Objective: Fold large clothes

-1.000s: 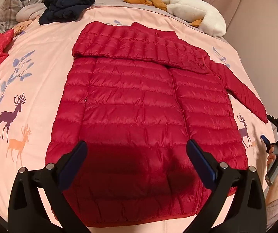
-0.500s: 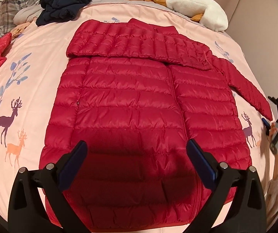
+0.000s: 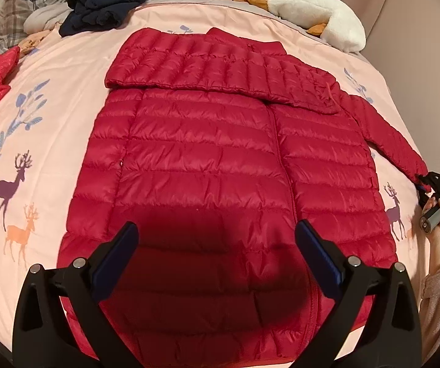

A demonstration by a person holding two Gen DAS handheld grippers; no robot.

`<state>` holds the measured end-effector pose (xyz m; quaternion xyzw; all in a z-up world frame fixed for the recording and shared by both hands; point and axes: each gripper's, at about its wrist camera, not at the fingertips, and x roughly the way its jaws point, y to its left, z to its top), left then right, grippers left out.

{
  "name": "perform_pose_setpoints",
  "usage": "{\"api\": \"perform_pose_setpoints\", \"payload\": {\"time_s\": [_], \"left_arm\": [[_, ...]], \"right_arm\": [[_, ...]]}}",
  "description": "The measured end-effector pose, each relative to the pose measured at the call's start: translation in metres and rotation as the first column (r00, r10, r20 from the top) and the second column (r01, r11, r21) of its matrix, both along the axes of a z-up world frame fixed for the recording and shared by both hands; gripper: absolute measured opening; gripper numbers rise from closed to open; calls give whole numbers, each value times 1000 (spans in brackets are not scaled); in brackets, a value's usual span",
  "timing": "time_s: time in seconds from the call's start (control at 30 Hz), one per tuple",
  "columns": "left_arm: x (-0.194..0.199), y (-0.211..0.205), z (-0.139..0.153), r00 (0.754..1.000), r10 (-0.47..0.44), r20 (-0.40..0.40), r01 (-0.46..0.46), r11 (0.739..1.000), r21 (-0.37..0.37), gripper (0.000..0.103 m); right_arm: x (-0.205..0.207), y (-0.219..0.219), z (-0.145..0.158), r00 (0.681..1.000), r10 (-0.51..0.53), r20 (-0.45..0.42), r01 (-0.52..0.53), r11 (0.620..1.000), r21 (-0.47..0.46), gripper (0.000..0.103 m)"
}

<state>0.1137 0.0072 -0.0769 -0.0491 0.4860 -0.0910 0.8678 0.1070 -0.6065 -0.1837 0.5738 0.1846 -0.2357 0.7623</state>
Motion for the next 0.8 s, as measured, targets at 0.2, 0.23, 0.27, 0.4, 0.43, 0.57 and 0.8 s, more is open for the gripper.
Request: {"api": "perform_pose_setpoints", "payload": {"time_s": [0.2,0.23,0.27,0.4,0.43,0.57,0.8], "left_arm": [[-6,9,1,1000,26,7,-26,998,-54,102],[-6,12,1,999,35,6,-34,998,-59,102],[-7,16,1,999,45,5,-45,997,-70,102],[-9,30,1,997,70,-8,-71,986,-148,102],[-10,33,1,998,68,-12,-69,983,-168,102],[-13,39,1,998,60,-22,-63,974,-216,102],[-11,56,-2,996,70,-49,-82,937,-339,102]], "right_arm": [[10,36,66,996,88,-25,-92,961,-260,5],[15,53,86,991,132,-28,-134,928,-347,5],[17,67,100,986,162,-33,-161,899,-407,5],[32,139,155,949,308,-72,-281,714,-641,5],[36,165,166,929,360,-85,-316,652,-689,5],[48,243,182,849,502,-165,-423,457,-782,5],[51,365,157,695,621,-363,-556,144,-818,12]]}}
